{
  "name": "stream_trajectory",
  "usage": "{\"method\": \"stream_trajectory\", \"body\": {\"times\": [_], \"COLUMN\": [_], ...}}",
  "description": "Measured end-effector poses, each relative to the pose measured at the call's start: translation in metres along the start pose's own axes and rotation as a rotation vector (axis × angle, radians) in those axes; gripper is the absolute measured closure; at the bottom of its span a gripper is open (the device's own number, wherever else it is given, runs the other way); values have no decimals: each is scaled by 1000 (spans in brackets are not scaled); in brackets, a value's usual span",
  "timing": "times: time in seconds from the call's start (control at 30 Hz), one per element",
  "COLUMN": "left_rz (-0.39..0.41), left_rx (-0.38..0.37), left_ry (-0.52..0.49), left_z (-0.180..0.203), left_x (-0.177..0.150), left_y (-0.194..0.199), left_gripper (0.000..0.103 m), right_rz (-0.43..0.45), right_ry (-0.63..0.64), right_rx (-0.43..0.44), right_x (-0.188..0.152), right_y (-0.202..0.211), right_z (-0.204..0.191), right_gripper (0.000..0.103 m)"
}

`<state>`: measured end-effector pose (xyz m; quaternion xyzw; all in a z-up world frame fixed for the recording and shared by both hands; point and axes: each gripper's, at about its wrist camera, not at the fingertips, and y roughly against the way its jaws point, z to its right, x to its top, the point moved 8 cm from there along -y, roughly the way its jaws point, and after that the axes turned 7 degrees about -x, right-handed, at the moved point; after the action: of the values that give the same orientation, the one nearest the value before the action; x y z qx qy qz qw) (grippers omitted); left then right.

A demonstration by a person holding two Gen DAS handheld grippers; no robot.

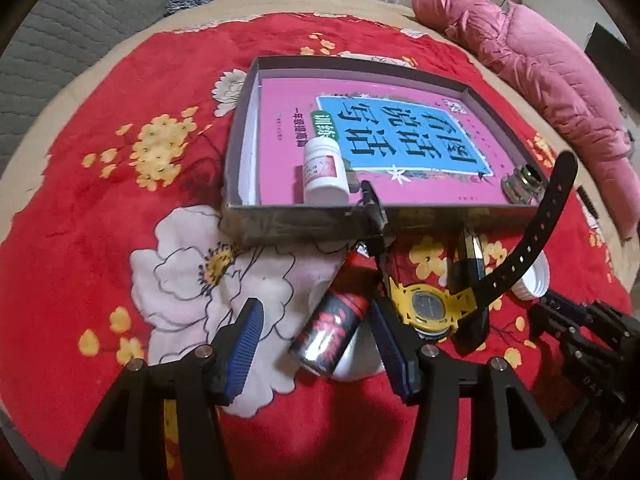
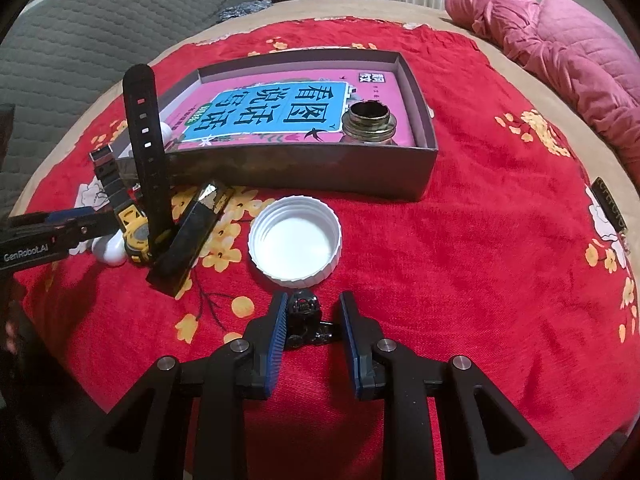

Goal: Organize rigid objects
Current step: 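Close the left gripper around the red lighter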

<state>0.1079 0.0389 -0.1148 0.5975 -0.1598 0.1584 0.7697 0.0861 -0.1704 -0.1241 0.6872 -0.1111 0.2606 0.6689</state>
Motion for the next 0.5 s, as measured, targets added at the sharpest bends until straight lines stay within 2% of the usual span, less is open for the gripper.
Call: {"method": "stream_trajectory", "body": {"times": [0.07, 0.13, 0.2, 0.3, 0.43, 0.5], "left_rz": [1, 0, -3, -8, -9, 0], "left_rx": [-26, -69, -90, -80, -126, -135], "left_ry": [2, 12, -8, -34, 25, 39], "left_z": [-1, 1, 7, 11, 3, 0], "left_x": [1, 2, 1, 0, 1, 1], "left_y": [-2, -3, -3, -4, -5, -2], "left_gripper": [50, 64, 72, 72, 78, 81], "right_rz": [-2, -3, -4, -7, -11, -11], "right_ry": [-5, -8, -11, -14, -32, -33], "right_rx": [4, 5, 7, 12, 46, 49], "right_x": [0, 0, 0, 0, 0, 0], "right_y": [0, -1, -1, -1, -1, 0], "right_z": [1, 1, 1, 1, 2, 2], "right_gripper": [77, 77, 77, 77, 86, 87]}}
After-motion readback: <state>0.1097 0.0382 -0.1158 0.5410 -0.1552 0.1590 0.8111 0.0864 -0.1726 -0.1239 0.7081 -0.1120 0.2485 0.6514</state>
